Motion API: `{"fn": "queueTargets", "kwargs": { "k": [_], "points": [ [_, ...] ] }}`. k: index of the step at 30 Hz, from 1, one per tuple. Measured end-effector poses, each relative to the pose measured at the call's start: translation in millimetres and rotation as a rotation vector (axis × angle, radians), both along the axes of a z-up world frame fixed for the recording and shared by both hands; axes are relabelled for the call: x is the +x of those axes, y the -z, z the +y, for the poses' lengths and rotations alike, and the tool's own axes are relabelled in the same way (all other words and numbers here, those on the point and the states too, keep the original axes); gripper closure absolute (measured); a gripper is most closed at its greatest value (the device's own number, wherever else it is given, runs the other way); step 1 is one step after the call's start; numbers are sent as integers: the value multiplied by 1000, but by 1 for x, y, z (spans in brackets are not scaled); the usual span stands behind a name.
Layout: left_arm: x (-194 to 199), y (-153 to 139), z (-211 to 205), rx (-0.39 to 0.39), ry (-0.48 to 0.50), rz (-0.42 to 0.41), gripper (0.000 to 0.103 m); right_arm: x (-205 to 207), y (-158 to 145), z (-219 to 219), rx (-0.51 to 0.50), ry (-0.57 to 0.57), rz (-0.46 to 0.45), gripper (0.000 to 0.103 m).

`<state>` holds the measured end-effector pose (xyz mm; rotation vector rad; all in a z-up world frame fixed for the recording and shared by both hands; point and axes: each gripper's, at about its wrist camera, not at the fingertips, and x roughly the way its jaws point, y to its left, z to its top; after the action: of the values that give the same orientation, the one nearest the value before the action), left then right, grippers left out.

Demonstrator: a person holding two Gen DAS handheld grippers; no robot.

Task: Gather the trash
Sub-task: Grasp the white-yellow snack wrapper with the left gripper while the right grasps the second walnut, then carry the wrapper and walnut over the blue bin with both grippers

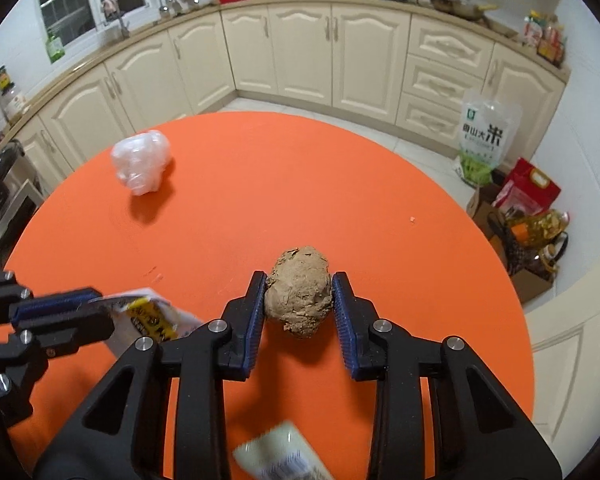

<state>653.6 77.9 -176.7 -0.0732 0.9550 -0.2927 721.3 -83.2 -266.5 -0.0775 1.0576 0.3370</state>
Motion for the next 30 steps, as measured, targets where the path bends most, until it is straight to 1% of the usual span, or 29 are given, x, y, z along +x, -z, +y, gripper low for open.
{"fn": "queueTargets", "kwargs": {
  "k": [3, 5, 10, 12, 14, 17, 19, 22, 26, 28, 30],
  "points": [
    [-15, -7, -12, -4, 7, -13, 100, -18, -10, -5, 12, -9, -11, 72],
    [-27, -15, -17, -12, 11, -29, 100, -33, -17, -10, 41, -9, -19, 72],
    [-59, -36, -34, -3, 33, -54, 100, -72, -34, -32, 118, 7, -28, 72],
    [-75, -45, -43, 3, 46, -63, 100, -91, -45, -40, 143, 8, -39, 72],
    [-94, -55, -53, 9, 62, -76, 100, -106, -54, -45, 139, 12, -53, 72],
    [-128, -70, -73, 17, 96, -101, 100, -135, -68, -61, 165, 23, -66, 72],
    [-154, -76, -92, 28, 129, -116, 100, -156, -76, -72, 165, 36, -84, 72],
    [-188, -81, -116, 31, 171, -129, 100, -195, -85, -98, 207, 58, -99, 72],
    [-228, -80, -151, 37, 226, -132, 100, -240, -94, -131, 187, 101, -124, 72],
    [-247, -75, -175, 25, 275, -109, 100, -265, -97, -148, 175, 125, -131, 72],
    [-259, -72, -192, 27, 309, -97, 100, -289, -96, -163, 135, 137, -127, 72]
  ]
}}
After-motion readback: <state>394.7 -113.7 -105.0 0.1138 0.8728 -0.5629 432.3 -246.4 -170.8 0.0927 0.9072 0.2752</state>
